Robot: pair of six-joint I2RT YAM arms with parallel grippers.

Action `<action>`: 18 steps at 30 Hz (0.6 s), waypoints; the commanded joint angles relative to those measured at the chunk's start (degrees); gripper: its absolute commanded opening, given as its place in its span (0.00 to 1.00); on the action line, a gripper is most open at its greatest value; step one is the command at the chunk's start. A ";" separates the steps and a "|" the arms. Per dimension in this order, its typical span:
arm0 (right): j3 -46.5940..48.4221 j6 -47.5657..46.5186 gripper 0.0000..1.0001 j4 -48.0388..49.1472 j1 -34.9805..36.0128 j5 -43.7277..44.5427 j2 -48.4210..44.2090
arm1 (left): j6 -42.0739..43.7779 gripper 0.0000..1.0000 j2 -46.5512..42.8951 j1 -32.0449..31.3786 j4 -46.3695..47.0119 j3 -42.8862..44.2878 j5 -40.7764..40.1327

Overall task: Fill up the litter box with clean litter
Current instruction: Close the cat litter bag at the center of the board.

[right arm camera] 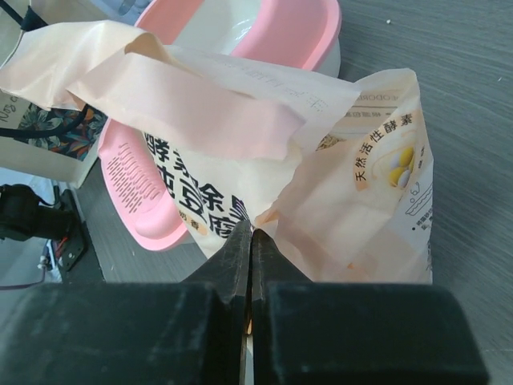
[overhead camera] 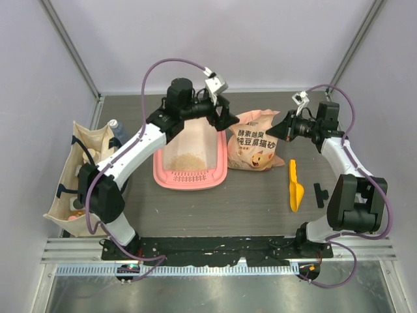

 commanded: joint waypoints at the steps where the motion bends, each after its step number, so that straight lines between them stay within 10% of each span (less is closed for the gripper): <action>1: 3.97 0.26 0.01 -1.45 -0.97 -5.39 -0.60 | 9.62 0.82 -0.30 -1.88 -0.66 -2.04 -0.55; 18: 3.62 -0.89 0.02 -2.25 -2.55 -0.21 -1.82 | 4.25 0.74 6.47 1.19 -1.10 -2.22 3.39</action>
